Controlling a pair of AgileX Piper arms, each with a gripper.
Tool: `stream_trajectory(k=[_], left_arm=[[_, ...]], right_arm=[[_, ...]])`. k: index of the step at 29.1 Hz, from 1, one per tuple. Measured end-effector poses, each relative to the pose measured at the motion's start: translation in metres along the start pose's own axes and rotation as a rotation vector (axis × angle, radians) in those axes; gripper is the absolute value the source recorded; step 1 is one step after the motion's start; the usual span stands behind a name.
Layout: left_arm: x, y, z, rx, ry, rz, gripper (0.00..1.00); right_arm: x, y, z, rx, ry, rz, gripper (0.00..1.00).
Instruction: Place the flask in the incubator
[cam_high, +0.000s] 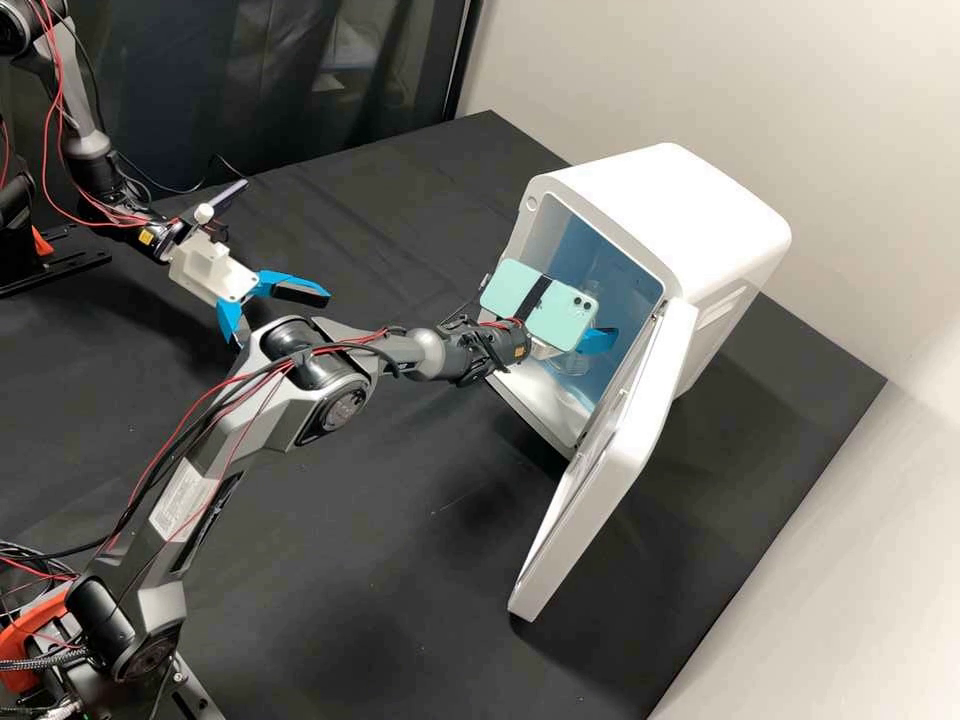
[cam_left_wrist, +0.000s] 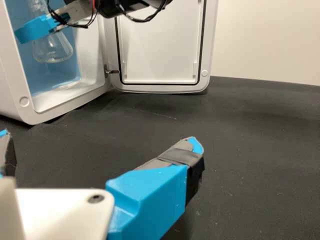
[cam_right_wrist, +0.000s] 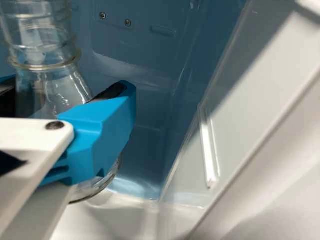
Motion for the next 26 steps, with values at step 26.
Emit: stream_trajectory(k=[26], left_arm=[[0.002,0.001,0.0,0.001,-0.001,0.004,1.0]], right_arm=[[0.014,-0.02,0.005,-0.017,-0.036,-0.063,0.0]])
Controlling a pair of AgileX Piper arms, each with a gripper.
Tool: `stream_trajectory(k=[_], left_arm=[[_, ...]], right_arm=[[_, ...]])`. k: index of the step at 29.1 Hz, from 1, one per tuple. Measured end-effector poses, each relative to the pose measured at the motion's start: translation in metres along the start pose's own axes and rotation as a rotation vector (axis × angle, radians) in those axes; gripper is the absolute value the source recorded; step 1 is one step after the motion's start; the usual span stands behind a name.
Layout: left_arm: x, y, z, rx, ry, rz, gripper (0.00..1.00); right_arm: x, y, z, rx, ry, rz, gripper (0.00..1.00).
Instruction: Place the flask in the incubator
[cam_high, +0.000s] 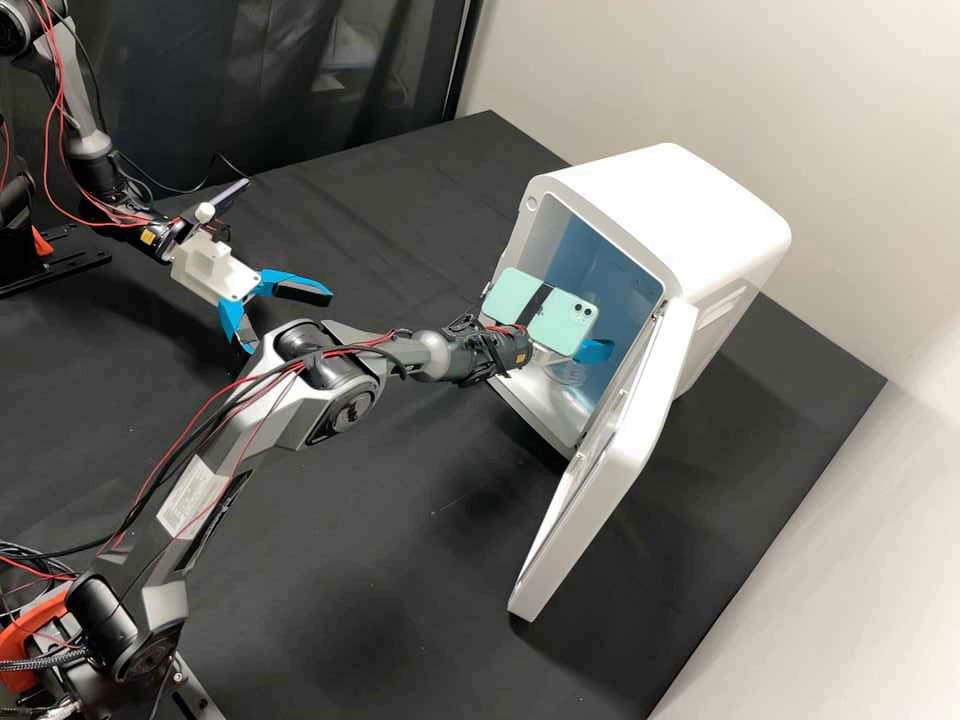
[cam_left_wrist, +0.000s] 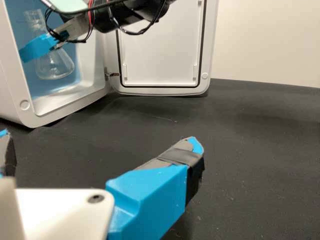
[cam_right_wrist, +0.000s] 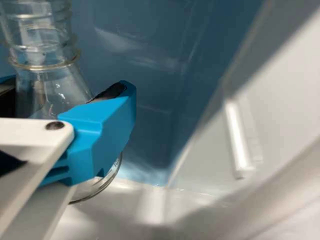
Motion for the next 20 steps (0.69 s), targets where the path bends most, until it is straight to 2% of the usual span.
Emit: stream_trajectory(k=[4,9,14,20], left_arm=[[0.001,-0.0024,-0.001,-0.003,0.002,-0.01,1.0],[0.001,-0.0025,0.001,-0.002,-0.004,-0.01,1.0],[0.001,-0.0031,0.003,-0.001,-0.012,-0.012,1.0],[0.002,-0.0036,0.006,-0.003,-0.017,-0.013,1.0]], right_arm=[[0.004,-0.013,-0.002,-0.024,0.002,-0.026,0.0],[0.012,-0.028,0.001,0.002,-0.015,-0.06,0.0],[0.014,-0.03,-0.001,-0.016,-0.008,-0.055,0.0],[0.017,-0.035,-0.002,-0.012,-0.003,-0.033,0.0]])
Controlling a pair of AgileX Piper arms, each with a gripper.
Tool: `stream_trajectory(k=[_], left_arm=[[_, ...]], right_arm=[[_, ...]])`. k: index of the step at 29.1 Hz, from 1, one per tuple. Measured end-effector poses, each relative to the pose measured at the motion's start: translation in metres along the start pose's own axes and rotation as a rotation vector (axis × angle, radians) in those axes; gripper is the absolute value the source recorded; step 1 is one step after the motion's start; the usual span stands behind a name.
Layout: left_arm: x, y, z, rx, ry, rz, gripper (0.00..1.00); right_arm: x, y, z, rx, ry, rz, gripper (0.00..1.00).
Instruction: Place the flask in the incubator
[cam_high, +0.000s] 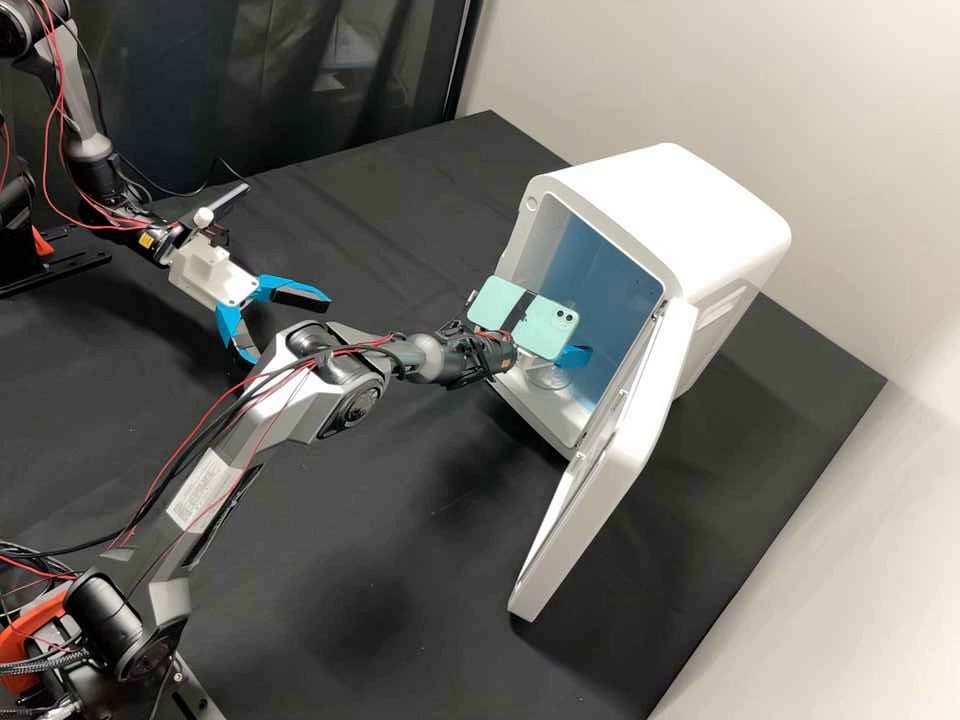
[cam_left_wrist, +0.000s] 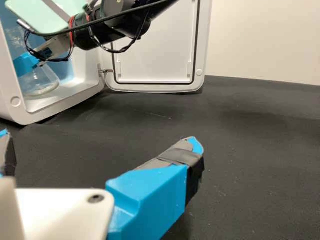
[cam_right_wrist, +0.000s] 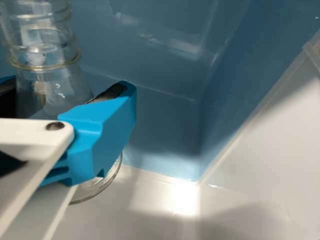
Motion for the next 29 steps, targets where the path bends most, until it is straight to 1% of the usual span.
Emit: stream_trajectory(k=[3,5,10,11,12,15,16,19,21,24,29], left_arm=[[0.0002,-0.0003,0.0011,0.001,-0.004,-0.001,1.0],[0.0004,-0.0003,0.0016,-0.002,-0.001,0.0,1.0],[0.0005,-0.0003,0.0017,-0.003,-0.001,0.001,1.0],[0.0005,-0.0004,0.0018,-0.002,-0.001,0.0,1.0],[0.0005,-0.0004,0.0018,-0.002,-0.001,0.0,1.0],[0.0005,-0.0004,0.0018,-0.002,-0.001,0.0,1.0],[0.0005,-0.0004,0.0018,-0.002,-0.001,0.0,1.0],[0.0005,-0.0004,0.0018,-0.002,-0.001,0.0,1.0],[0.0005,-0.0004,0.0018,-0.002,-0.001,0.0,1.0],[0.0005,-0.0004,0.0018,-0.002,-0.001,0.0,1.0],[0.0005,-0.0004,0.0018,-0.002,-0.001,0.0,1.0]], right_arm=[[0.0011,-0.0007,0.001,-0.001,0.0,0.011,0.0],[0.0024,-0.0014,0.0014,-0.001,0.0,0.012,0.0],[0.0031,-0.0011,0.0012,0.0,0.001,0.016,0.0],[0.0031,-0.0011,0.0012,0.0,0.001,0.016,1.0],[0.0031,-0.0011,0.0012,0.0,0.001,0.016,1.0],[0.0031,-0.001,0.0018,0.018,-0.005,0.017,1.0],[0.0031,-0.001,0.002,0.019,-0.008,0.017,1.0],[0.0031,-0.0009,0.0029,0.012,-0.018,0.018,1.0],[0.0032,-0.0015,0.0035,0.001,-0.023,0.014,1.0],[0.0038,-0.0014,0.0069,-0.006,-0.035,0.006,1.0],[0.004,-0.0021,0.0098,-0.004,-0.047,-0.015,1.0]])
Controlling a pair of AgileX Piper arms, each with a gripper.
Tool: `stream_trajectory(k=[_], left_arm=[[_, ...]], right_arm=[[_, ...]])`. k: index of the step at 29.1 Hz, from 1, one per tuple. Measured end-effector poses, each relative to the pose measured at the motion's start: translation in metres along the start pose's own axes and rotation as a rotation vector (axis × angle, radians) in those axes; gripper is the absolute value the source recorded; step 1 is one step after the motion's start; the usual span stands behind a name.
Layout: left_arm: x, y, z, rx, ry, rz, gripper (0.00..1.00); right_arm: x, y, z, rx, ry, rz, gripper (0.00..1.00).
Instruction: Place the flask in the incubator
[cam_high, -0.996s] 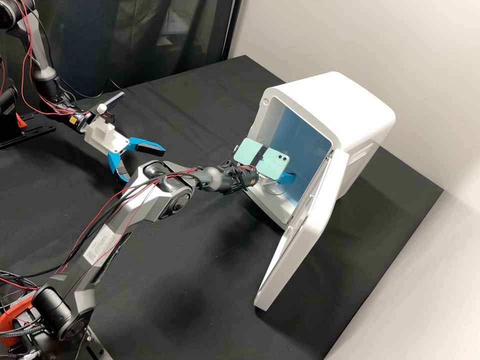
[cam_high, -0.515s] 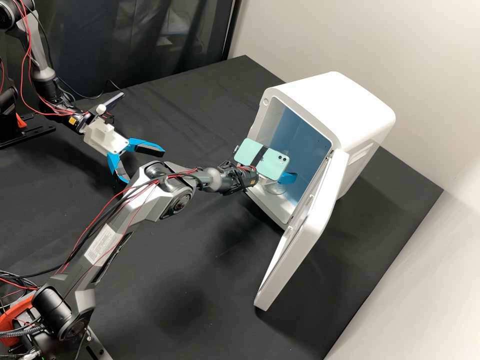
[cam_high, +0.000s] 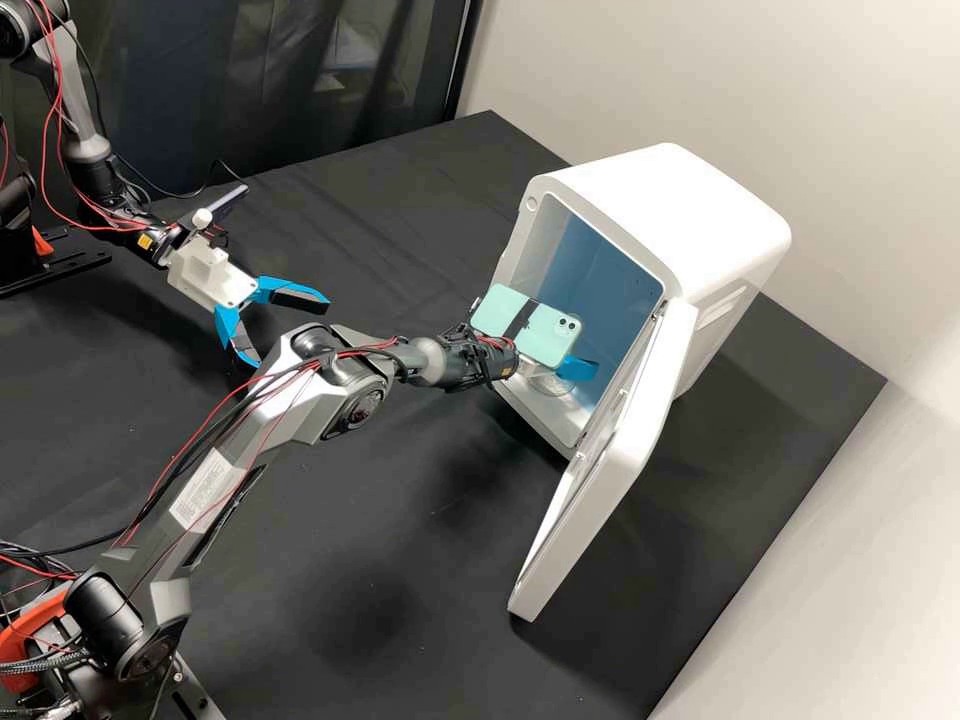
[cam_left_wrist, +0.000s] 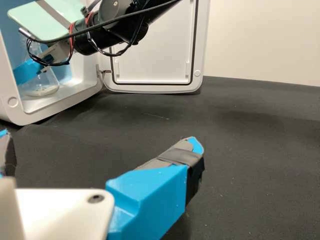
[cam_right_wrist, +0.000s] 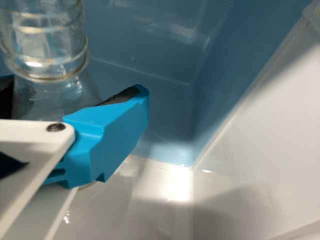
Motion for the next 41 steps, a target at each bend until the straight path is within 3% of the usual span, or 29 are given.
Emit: stream_trajectory(k=[11,18,21,27,41], left_arm=[[-0.0001,0.0001,-0.0005,0.0,0.002,0.001,1.0],[-0.0006,0.0017,-0.0006,0.001,0.003,0.007,1.0],[-0.0006,0.0018,-0.0009,0.001,0.004,0.007,1.0],[-0.0009,0.0021,-0.0022,-0.001,0.01,0.009,1.0],[-0.0009,0.0021,-0.0022,-0.001,0.01,0.009,1.0]], right_arm=[[0.0005,0.001,0.0038,-0.002,-0.008,-0.013,1.0],[0.001,0.0036,0.0073,0.019,-0.011,-0.009,1.0],[0.0011,0.0037,0.0074,0.005,-0.007,-0.011,1.0],[0.0011,0.0032,0.0068,0.022,-0.001,-0.016,1.0],[0.001,0.0028,0.0047,0.024,0.022,-0.02,1.0]])
